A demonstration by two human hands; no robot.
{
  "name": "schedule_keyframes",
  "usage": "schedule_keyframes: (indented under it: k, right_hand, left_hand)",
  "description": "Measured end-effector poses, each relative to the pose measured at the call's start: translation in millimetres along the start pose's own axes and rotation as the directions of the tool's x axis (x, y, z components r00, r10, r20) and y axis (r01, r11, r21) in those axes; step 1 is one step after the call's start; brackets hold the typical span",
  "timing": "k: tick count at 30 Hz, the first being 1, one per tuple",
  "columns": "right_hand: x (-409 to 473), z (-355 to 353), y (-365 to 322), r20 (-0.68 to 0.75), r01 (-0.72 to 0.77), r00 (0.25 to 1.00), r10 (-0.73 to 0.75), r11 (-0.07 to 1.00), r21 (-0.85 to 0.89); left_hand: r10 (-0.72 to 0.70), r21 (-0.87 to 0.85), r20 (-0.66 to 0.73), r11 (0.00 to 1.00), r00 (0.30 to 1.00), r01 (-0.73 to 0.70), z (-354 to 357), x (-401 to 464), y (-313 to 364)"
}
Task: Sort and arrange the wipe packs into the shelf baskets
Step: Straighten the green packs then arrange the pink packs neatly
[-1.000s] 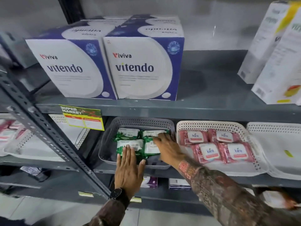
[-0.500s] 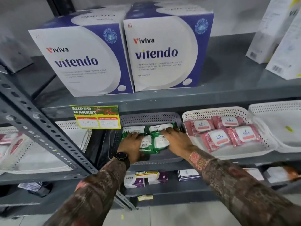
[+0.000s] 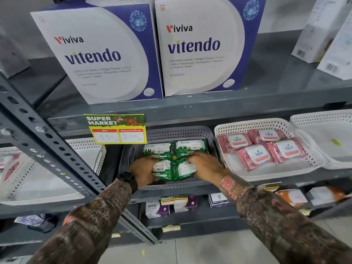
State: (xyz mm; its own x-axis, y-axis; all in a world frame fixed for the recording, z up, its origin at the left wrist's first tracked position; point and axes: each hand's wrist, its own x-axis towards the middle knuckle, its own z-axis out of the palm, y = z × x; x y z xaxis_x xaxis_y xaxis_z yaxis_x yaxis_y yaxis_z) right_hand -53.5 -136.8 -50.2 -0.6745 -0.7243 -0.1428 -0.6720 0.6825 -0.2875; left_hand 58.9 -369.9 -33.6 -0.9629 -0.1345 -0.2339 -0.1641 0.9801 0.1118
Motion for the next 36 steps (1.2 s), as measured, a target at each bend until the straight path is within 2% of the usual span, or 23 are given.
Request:
schedule_keyframes:
  k: [2, 3, 5, 6, 7, 10, 11, 17, 19, 22, 24, 26, 28, 30, 33, 35, 36]
  right_hand:
    - [4, -5, 3, 0.025, -0.011, 1.000, 0.008, 0.994, 0.108]
    - [9, -9, 2, -0.005, -0.011, 1.000, 0.012, 0.986, 0.169]
    - [25, -11, 0, -0.151, 0.019, 0.988, 0.008, 0.985, 0.171]
    - [34, -9, -3, -0.190, 0.017, 0.982, 0.008, 0.991, 0.132]
    - [43, -5, -6, -0.172, -0.006, 0.985, 0.021, 0.996, 0.088]
    - [61, 18, -7, -0.018, -0.097, 0.995, 0.097, 0.995, -0.021]
    - [63, 25, -5, 0.009, -0.122, 0.992, 0.122, 0.992, -0.036]
    - [59, 35, 8, 0.041, -0.141, 0.989, 0.144, 0.988, -0.064]
    - [46, 18, 16, 0.025, -0.139, 0.990, 0.140, 0.989, -0.052]
    - [51, 13, 13, 0.081, -0.115, 0.990, 0.115, 0.993, -0.003]
    - [48, 9, 16, 0.049, -0.070, 0.997, 0.067, 0.996, 0.053]
    - [41, 4, 19, -0.115, 0.025, 0.993, -0.016, 0.996, 0.084]
    - [24, -15, 36, -0.292, 0.079, 0.956, -0.041, 0.990, 0.121]
    - [-3, -43, 73, -0.378, 0.045, 0.926, 0.016, 0.987, 0.154]
    - [-46, -79, 151, -0.348, -0.094, 0.927, 0.138, 0.986, 0.141]
    - [-77, -99, 205, -0.256, -0.184, 0.944, 0.209, 0.976, 0.121]
    - [-89, -104, 226, -0.198, -0.206, 0.955, 0.219, 0.975, 0.085]
  left_hand:
    - [0.014, -0.057, -0.033, 0.998, 0.999, -0.015, -5, -1, -5]
    - [0.011, -0.079, -0.097, 0.997, 0.995, -0.018, -7, 1, -7]
    - [-0.023, -0.114, -0.263, 0.993, 0.965, -0.007, -8, 11, -5]
    - [-0.041, -0.123, -0.292, 0.992, 0.956, 0.005, -5, 18, -2]
    - [-0.046, -0.121, -0.268, 0.993, 0.962, 0.014, -1, 27, 3]
    - [-0.063, -0.020, -0.071, 0.998, 0.995, 0.061, 22, 49, 13]
    - [-0.079, -0.005, -0.053, 0.997, 0.995, 0.079, 30, 52, 13]
    - [-0.103, -0.001, -0.041, 0.995, 0.994, 0.103, 44, 60, 21]
    - [-0.103, 0.010, -0.049, 0.995, 0.993, 0.103, 31, 57, 40]
    - [-0.125, -0.011, -0.013, 0.992, 0.992, 0.125, 23, 59, 33]
    - [-0.140, -0.058, -0.019, 0.989, 0.990, 0.139, 19, 60, 31]
    - [-0.135, -0.127, -0.115, 0.985, 0.984, 0.120, 11, 61, 33]
    - [-0.092, -0.175, -0.260, 0.983, 0.961, 0.047, -6, 67, 57]
    - [-0.050, -0.194, -0.367, 0.981, 0.929, -0.024, -24, 73, 107]
    - [0.040, -0.185, -0.449, 0.973, 0.892, -0.137, -33, 83, 198]
    - [0.108, -0.137, -0.419, 0.974, 0.902, -0.180, -26, 94, 258]
    - [0.150, -0.078, -0.359, 0.979, 0.921, -0.190, -21, 99, 280]
